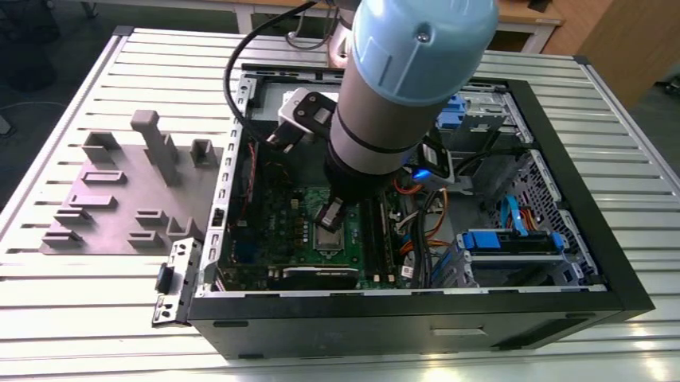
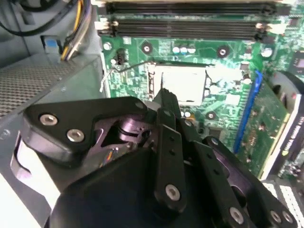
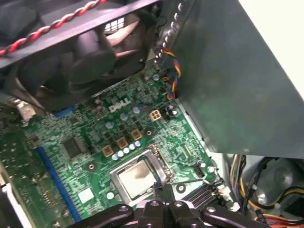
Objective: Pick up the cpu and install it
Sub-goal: 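Close the cpu cover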
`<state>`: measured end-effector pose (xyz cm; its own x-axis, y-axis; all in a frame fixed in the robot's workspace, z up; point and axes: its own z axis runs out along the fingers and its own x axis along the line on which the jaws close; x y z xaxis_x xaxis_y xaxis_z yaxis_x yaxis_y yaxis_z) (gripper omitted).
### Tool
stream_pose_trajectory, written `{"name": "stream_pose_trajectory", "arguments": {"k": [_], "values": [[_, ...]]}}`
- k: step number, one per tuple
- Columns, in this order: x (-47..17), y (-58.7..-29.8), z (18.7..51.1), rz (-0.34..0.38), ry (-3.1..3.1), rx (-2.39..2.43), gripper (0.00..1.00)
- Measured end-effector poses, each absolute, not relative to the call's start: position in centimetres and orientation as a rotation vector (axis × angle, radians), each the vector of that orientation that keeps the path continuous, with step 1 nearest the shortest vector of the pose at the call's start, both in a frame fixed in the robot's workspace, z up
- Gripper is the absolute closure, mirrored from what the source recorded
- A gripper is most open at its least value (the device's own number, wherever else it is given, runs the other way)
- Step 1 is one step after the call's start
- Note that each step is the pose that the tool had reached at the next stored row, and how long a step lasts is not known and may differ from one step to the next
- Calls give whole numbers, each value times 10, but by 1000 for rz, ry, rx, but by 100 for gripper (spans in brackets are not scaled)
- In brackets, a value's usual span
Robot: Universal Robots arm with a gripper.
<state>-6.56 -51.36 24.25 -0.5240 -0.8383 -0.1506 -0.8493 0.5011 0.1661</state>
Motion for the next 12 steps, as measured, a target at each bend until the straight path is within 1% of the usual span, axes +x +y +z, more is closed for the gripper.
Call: {"name": "stream_pose_trajectory", "arguments": {"k": [4, 12], "values": [[-66, -513, 242, 288, 2700, -1517, 89], [-73, -513, 241, 288, 2701, -1517, 89]]}}
